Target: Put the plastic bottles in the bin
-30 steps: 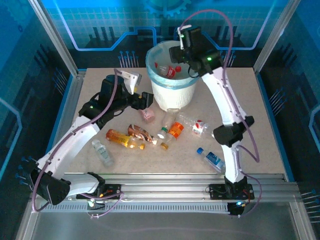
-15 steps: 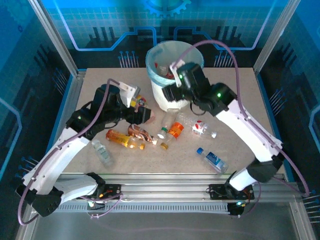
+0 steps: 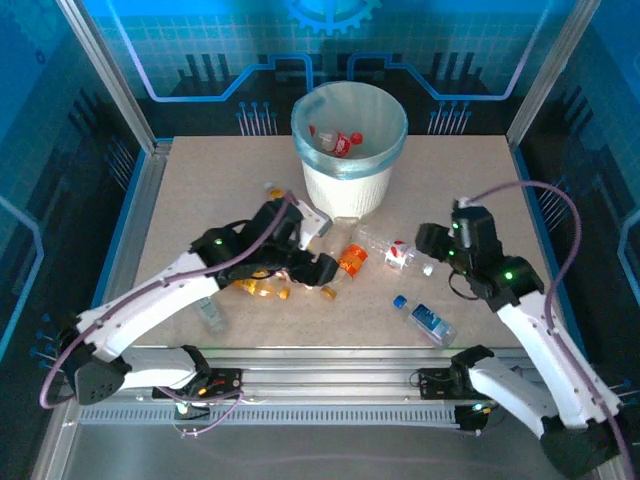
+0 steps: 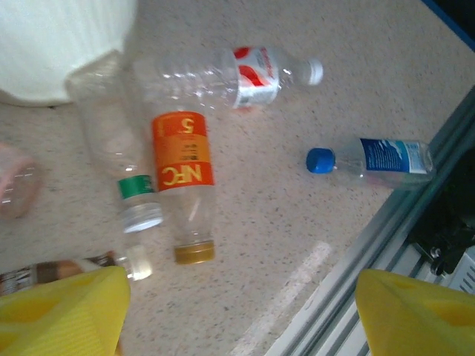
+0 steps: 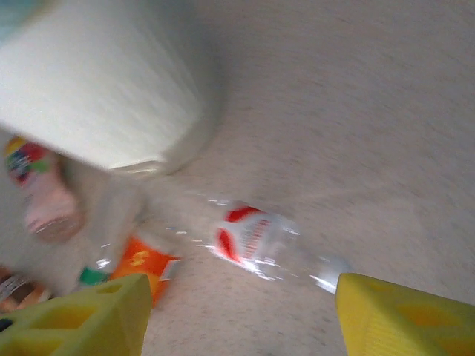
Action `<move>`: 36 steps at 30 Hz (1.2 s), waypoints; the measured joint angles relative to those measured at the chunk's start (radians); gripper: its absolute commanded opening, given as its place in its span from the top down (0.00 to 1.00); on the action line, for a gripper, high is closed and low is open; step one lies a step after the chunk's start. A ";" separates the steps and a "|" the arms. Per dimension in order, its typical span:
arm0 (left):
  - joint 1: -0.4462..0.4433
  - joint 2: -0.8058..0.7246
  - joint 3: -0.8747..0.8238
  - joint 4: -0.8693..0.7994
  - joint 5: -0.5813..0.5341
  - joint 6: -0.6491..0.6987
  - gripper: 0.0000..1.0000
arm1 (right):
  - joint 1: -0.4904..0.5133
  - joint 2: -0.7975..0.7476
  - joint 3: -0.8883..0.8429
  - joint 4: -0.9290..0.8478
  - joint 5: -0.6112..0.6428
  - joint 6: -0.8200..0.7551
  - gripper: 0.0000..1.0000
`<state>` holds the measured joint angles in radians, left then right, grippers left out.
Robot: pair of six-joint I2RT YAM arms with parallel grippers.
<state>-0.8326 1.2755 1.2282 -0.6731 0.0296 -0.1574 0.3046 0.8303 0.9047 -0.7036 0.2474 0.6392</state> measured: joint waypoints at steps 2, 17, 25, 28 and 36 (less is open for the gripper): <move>-0.034 0.068 0.022 0.012 -0.003 -0.002 0.20 | -0.114 -0.045 -0.093 0.032 -0.076 0.034 0.33; -0.093 0.615 0.457 0.058 -0.026 0.040 0.24 | -0.418 0.054 -0.465 0.325 -0.451 0.159 0.31; -0.032 0.802 0.567 0.060 -0.003 0.032 0.24 | -0.435 0.133 -0.542 0.502 -0.500 0.242 0.30; 0.008 0.837 0.587 0.069 0.019 0.021 0.24 | -0.440 0.135 -0.569 0.571 -0.504 0.289 0.30; 0.043 0.925 0.676 0.082 0.056 0.001 0.24 | -0.443 0.180 -0.608 0.711 -0.520 0.413 0.30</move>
<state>-0.7895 2.2002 1.9038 -0.5915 0.0853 -0.1562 -0.1387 1.0103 0.2970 0.0078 -0.2722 1.0523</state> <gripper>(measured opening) 0.759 0.697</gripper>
